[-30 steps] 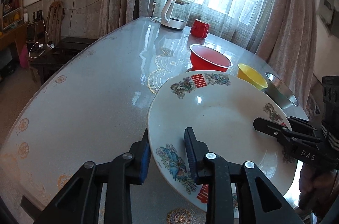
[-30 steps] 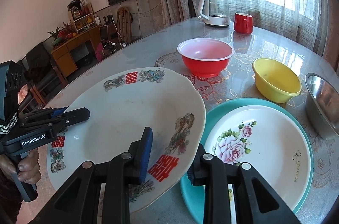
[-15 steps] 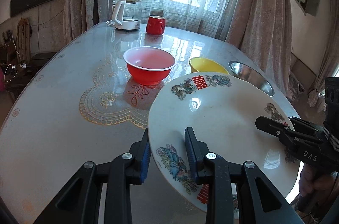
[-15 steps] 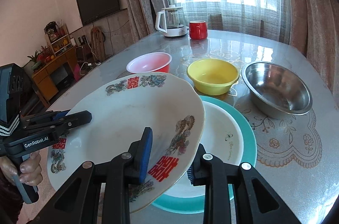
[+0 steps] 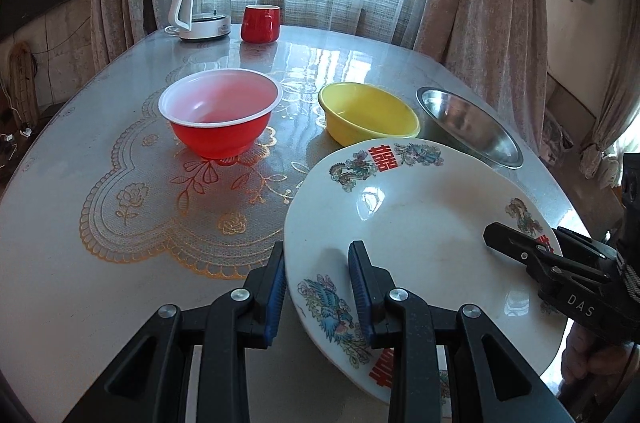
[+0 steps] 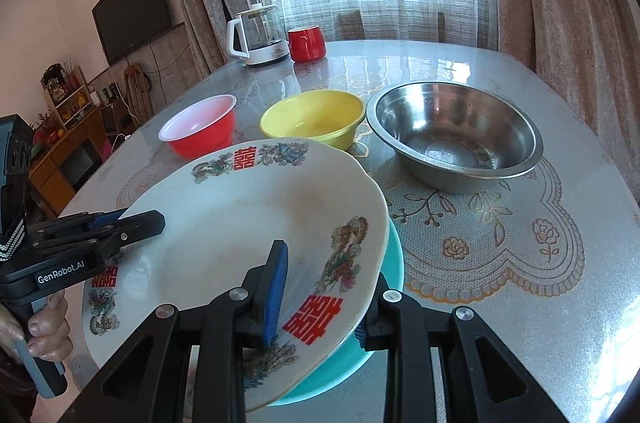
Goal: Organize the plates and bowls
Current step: 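Carry the red-character plate with the left tool over the plate stack, then lower the red-character plate onto the stack and open the left tool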
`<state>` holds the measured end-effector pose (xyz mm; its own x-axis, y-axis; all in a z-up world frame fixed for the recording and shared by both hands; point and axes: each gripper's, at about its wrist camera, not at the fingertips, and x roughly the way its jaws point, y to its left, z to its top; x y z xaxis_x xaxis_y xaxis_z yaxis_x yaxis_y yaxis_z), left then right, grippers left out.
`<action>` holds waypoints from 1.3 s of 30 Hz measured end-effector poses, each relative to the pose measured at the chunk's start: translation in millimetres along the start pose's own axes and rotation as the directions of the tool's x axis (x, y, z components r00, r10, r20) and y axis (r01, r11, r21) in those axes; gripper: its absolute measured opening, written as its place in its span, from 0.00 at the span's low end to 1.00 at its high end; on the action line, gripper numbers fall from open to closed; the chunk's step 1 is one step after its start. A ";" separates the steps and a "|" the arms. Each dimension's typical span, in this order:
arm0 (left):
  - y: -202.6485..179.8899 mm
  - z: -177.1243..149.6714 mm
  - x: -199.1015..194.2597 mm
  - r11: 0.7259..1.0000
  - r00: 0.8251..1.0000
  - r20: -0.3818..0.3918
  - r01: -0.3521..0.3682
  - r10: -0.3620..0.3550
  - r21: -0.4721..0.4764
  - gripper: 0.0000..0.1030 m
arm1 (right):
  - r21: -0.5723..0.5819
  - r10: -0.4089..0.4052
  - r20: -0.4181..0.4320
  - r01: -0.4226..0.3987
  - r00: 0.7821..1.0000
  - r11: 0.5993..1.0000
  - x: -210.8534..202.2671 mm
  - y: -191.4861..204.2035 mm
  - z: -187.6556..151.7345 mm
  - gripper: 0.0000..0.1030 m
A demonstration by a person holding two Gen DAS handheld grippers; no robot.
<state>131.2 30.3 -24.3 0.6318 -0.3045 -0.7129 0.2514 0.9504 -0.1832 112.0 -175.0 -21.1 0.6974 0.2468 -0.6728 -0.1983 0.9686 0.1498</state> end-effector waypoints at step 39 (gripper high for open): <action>-1.6 -5.2 -11.1 0.998 1.000 0.019 -0.002 0.003 -0.057 0.29 | 0.032 -0.036 0.036 0.035 0.999 0.999 -24.6 -18.6 -15.2 0.24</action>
<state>120.0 32.5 -19.6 0.6462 -0.3031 -0.7004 0.2081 0.9529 -0.2205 88.0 -199.5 -18.4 0.7286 0.2130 -0.6509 -0.1521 0.9770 0.1495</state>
